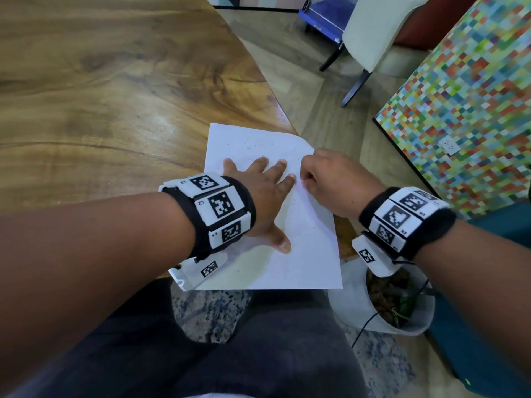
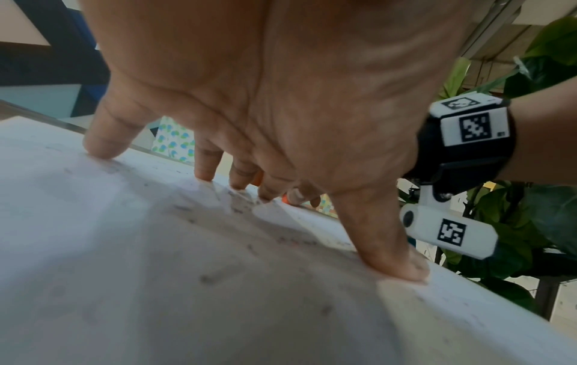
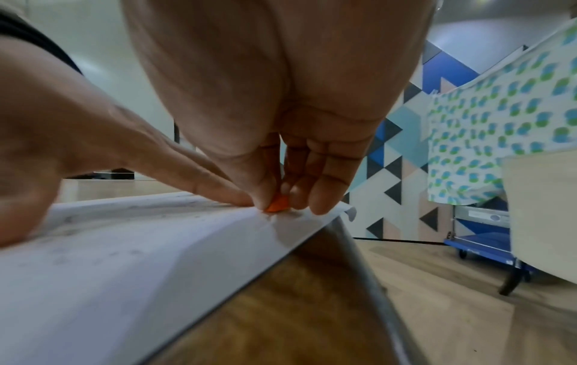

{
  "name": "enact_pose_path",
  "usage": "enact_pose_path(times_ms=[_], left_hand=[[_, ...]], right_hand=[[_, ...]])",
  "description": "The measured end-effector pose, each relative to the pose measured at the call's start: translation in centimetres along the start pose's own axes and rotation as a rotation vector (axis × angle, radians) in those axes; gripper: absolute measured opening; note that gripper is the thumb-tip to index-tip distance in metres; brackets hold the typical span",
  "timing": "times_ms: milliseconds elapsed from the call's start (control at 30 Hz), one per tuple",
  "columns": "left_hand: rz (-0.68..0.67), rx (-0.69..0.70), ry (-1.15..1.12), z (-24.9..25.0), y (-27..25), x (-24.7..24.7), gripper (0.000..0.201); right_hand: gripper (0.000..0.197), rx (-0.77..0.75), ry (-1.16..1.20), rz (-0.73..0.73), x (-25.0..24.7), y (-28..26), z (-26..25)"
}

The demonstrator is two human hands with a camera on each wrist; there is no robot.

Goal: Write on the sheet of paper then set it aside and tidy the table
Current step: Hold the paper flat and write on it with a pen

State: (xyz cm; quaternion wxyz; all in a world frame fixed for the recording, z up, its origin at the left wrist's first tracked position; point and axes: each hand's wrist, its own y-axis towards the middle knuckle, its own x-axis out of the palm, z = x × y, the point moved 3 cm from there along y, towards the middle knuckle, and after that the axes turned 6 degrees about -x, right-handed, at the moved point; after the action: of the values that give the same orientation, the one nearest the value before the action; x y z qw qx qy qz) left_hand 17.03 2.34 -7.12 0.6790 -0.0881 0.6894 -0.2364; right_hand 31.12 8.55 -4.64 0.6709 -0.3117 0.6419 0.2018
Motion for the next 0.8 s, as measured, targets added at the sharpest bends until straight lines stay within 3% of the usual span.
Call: enact_pose_path(times_ms=[267,500,700,800], left_hand=[[0.012,0.002,0.013,-0.2,-0.1,0.0,0.132],[0.005,-0.007,-0.022,-0.4,-0.3,0.0,0.131],[-0.081,0.024,0.033,-2.1,-0.5,0.0,0.14],[-0.086,0.018,0.046,-2.6,-0.7,0.2,0.139]], right_hand=[[0.012,-0.274,0.055,-0.088,1.4,-4.6,-3.8],[0.011,-0.03,0.024,0.007,0.6,-0.7,-0.9],[0.009,-0.002,0.02,-0.018,0.6,-0.4,-0.8],[0.007,-0.126,0.022,-0.012,1.0,-1.7,-2.8]])
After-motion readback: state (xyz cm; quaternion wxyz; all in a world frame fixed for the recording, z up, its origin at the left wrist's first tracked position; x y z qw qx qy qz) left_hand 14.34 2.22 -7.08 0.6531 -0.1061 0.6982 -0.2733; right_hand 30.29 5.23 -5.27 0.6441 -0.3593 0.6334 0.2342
